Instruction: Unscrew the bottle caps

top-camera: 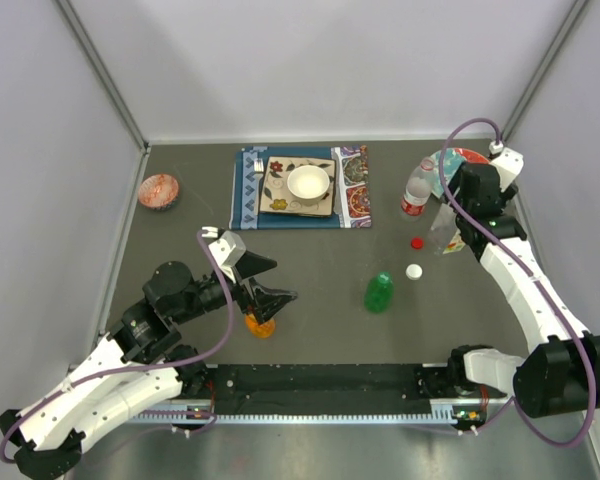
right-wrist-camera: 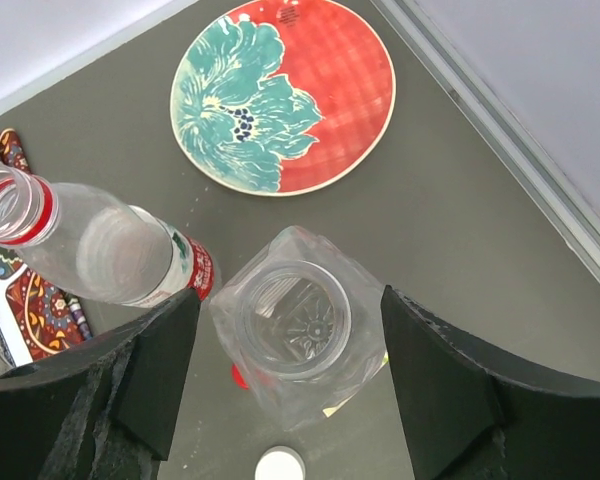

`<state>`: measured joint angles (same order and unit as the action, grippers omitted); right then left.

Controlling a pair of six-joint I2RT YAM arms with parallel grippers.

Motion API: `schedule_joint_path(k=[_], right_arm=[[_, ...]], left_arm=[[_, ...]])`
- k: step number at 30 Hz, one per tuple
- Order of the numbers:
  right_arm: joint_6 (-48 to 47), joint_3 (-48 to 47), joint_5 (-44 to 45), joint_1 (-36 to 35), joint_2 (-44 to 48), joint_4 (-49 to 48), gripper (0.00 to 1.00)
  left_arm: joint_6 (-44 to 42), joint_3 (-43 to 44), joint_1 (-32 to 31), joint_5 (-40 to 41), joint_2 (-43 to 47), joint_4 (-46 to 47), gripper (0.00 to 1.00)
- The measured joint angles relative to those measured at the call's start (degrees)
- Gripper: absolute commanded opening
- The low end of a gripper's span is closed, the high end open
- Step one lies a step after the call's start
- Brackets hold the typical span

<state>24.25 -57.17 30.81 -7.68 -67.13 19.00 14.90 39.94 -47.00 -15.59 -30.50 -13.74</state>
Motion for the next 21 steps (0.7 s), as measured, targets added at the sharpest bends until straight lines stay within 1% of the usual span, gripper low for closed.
schedule_joint_path(k=[5, 8, 10, 14, 16, 18, 21], right_arm=[[0.46, -1.99, -1.18, 0.0, 0.33, 2.16, 0.82], [0.9, -6.03, -2.4, -0.26, 1.49, 4.42, 0.84], [0.85, -9.4, -2.4, -1.22, 2.51, 5.38, 0.84], [-0.85, -17.27, -1.99, -8.81, 6.29, 6.03, 0.82], [-1.53, -19.15, -5.99, -12.15, 9.38, 5.42, 0.81], [-1.64, -18.97, -10.54, -14.16, 12.31, 5.01, 0.81], [-1.42, -14.8, -16.96, -17.55, 16.65, 4.24, 0.82]], left_arm=[[-0.02, 0.0, 0.0, 0.0, -0.02, 0.0, 0.99], [-0.02, 0.0, 0.0, 0.0, -0.04, -0.02, 0.99], [-0.02, 0.0, 0.0, 0.02, -0.15, 0.0, 0.99], [-0.04, 0.0, 0.0, 0.37, -1.22, -0.04, 0.99], [-0.07, 0.02, 0.0, 1.18, -1.86, -0.09, 0.99], [-0.09, 0.07, 0.0, 2.84, -2.38, -0.15, 0.99], [-0.15, 0.7, 0.0, 6.84, -3.5, -1.36, 0.99]])
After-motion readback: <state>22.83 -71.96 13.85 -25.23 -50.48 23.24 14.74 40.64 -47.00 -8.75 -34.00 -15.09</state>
